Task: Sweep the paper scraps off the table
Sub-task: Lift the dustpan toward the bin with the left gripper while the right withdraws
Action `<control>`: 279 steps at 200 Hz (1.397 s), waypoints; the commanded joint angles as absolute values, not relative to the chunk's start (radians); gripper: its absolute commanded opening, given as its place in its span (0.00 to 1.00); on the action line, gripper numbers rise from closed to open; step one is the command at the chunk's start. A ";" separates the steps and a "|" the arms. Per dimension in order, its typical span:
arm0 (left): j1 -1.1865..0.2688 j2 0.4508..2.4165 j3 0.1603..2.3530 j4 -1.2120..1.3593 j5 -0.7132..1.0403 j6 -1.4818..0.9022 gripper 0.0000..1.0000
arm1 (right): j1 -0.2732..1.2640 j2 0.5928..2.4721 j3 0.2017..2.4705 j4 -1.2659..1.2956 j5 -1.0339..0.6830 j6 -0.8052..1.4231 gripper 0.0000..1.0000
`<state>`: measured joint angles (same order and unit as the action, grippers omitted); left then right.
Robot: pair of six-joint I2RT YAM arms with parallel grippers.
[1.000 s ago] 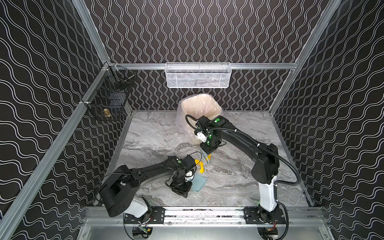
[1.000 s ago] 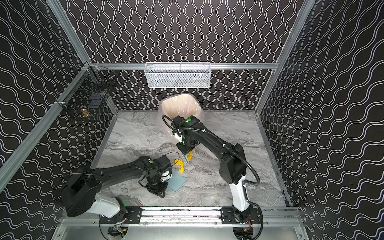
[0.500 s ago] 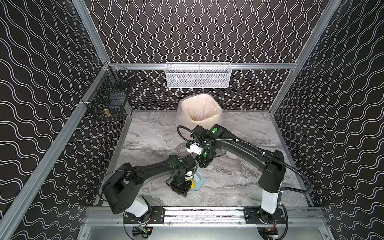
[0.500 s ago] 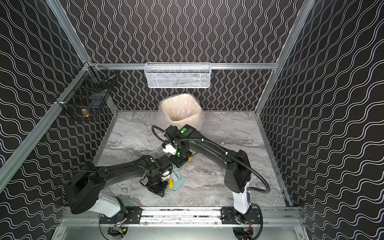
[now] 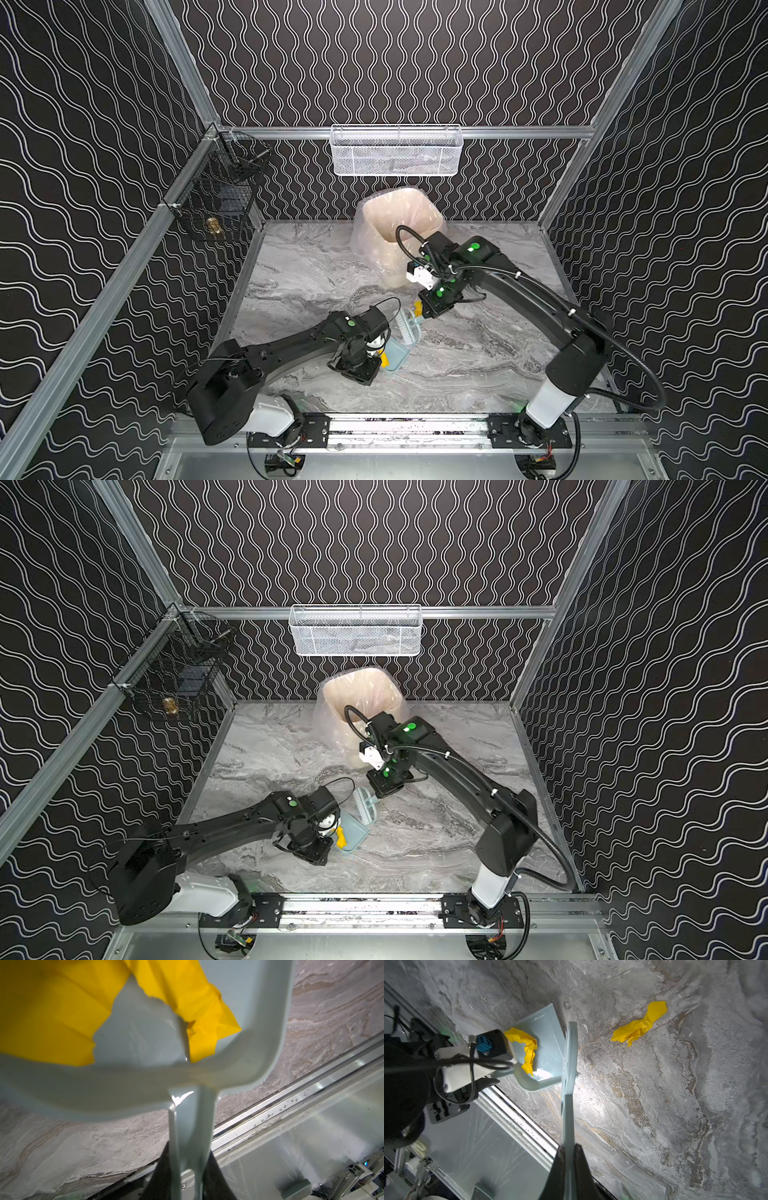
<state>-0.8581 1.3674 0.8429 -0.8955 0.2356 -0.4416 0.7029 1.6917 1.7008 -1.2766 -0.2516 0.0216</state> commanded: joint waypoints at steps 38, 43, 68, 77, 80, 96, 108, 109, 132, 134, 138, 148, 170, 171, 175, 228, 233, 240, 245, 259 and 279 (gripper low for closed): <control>-0.849 1.256 0.936 -0.983 0.159 -0.487 0.00 | 0.588 1.524 1.629 -1.191 -0.321 0.117 0.00; -0.846 1.251 0.950 -0.994 0.155 -0.487 0.00 | 0.575 1.510 1.619 -1.186 -0.321 0.122 0.00; -0.821 1.226 1.033 -1.069 0.133 -0.486 0.00 | 0.504 1.452 1.567 -1.178 -0.323 0.131 0.00; -0.811 1.219 1.067 -1.098 0.124 -0.485 0.00 | 0.478 1.434 1.548 -1.176 -0.330 0.135 0.00; -0.808 1.215 1.079 -1.110 0.121 -0.485 0.00 | 0.468 1.429 1.541 -1.175 -0.332 0.136 0.00; -0.793 1.202 1.140 -1.166 0.103 -0.481 0.00 | 0.413 1.398 1.506 -1.165 -0.346 0.145 0.00; -0.781 1.195 1.185 -1.205 0.088 -0.473 0.00 | 0.378 1.378 1.486 -1.156 -0.356 0.152 0.00; -0.780 1.195 1.189 -1.209 0.086 -0.472 0.00 | 0.376 1.376 1.484 -1.156 -0.357 0.153 0.00; -0.723 1.193 1.263 -1.269 0.073 -0.426 0.00 | 0.321 1.354 1.445 -1.128 -0.381 0.151 0.00; -0.718 1.193 1.271 -1.273 0.073 -0.421 0.00 | 0.318 1.354 1.443 -1.128 -0.383 0.149 0.00; -0.705 1.195 1.286 -1.284 0.072 -0.413 0.00 | 0.310 1.355 1.442 -1.128 -0.388 0.146 0.00; -0.675 1.202 1.330 -1.306 0.070 -0.389 0.00 | 0.295 1.360 1.443 -1.129 -0.393 0.140 0.00; -0.608 1.234 1.437 -1.356 0.083 -0.339 0.00 | 0.270 1.363 1.443 -1.131 -0.398 0.129 0.00; -0.606 1.236 1.442 -1.359 0.085 -0.335 0.00 | 0.268 1.362 1.442 -1.130 -0.399 0.129 0.00; -0.592 1.245 1.462 -1.365 0.092 -0.322 0.00 | 0.264 1.361 1.441 -1.128 -0.400 0.128 0.00; -0.441 1.422 1.731 -1.470 0.174 -0.133 0.00 | 0.244 1.344 1.417 -1.122 -0.419 0.127 0.00; -0.425 1.445 1.762 -1.478 0.183 -0.112 0.00 | 0.243 1.342 1.413 -1.120 -0.421 0.127 0.00; -0.405 1.473 1.803 -1.488 0.193 -0.092 0.00 | 0.241 1.341 1.411 -1.121 -0.420 0.123 0.00; -0.394 1.494 1.831 -1.495 0.197 -0.082 0.00 | 0.240 1.341 1.409 -1.122 -0.420 0.122 0.00; -0.376 1.540 1.895 -1.496 0.208 -0.068 0.00 | 0.236 1.339 1.410 -1.126 -0.420 0.117 0.00; -0.366 1.606 1.969 -1.488 0.245 -0.070 0.00 | 0.234 1.337 1.408 -1.122 -0.427 0.122 0.00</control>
<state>-0.3756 1.5524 1.9030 -1.4673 0.1841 -0.1230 0.2363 1.3445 1.4105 -1.1381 -0.4057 0.1341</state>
